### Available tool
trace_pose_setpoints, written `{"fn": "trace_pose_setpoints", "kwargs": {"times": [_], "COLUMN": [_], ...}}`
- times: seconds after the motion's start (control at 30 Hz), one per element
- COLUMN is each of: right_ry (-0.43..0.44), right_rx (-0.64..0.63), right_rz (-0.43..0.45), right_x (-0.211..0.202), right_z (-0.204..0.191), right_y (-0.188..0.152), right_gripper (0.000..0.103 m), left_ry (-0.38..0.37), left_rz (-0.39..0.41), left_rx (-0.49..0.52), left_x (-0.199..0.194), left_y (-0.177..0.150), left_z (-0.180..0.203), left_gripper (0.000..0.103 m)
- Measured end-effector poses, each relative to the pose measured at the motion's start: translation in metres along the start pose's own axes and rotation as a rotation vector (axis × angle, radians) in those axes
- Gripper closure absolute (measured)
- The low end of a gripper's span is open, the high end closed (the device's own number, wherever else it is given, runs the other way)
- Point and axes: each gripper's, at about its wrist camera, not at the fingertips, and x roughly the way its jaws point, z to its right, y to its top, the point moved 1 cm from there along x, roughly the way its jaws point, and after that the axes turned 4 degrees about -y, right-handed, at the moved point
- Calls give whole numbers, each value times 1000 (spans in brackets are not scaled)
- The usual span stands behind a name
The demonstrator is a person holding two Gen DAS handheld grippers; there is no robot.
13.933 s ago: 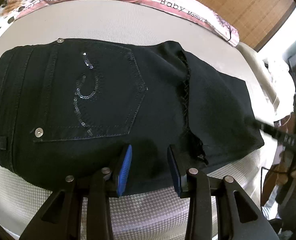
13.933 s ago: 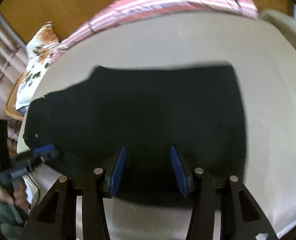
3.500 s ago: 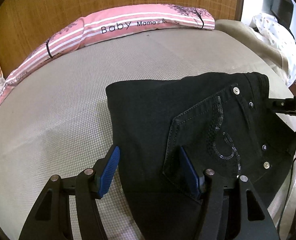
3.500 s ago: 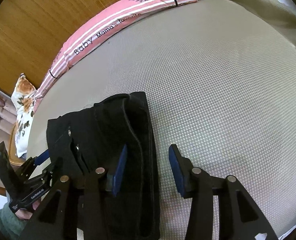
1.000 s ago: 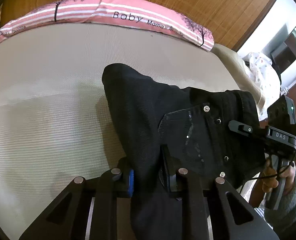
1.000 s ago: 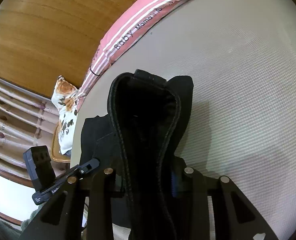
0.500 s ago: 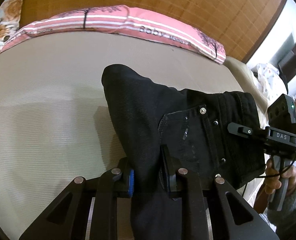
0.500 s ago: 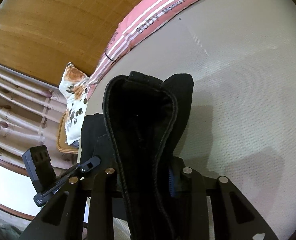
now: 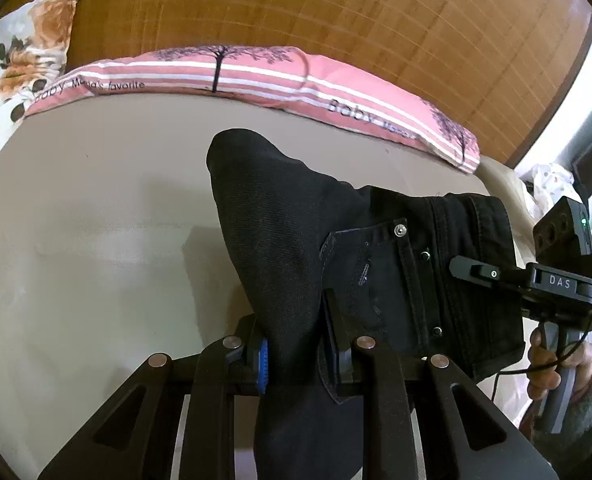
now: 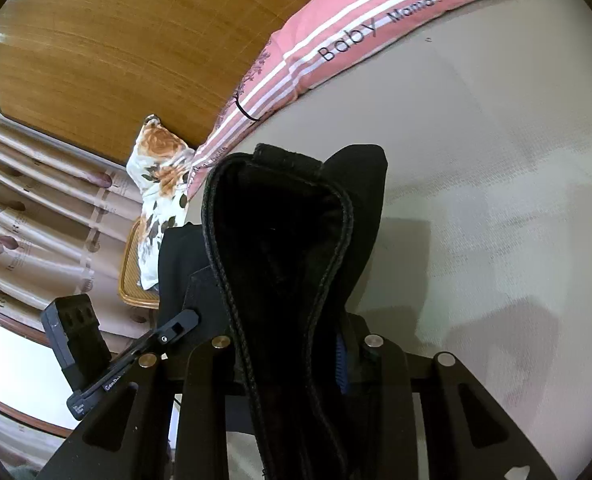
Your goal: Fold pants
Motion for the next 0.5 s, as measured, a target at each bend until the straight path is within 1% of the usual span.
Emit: {"fn": "trace_pose_setpoints", "kwargs": {"times": [0.33, 0.5], "right_ry": [-15, -22], "right_rx": [1, -1], "right_rz": [-19, -22], "right_x": [38, 53], "right_z": [-7, -9], "right_y": [44, 60], "right_gripper": [76, 76], "left_ry": [37, 45], "left_rz": [8, 10], "left_rx": [-11, -37], "left_x": [26, 36], "left_y": [41, 51], "left_z": [-28, -40], "left_gripper": [81, 81]}}
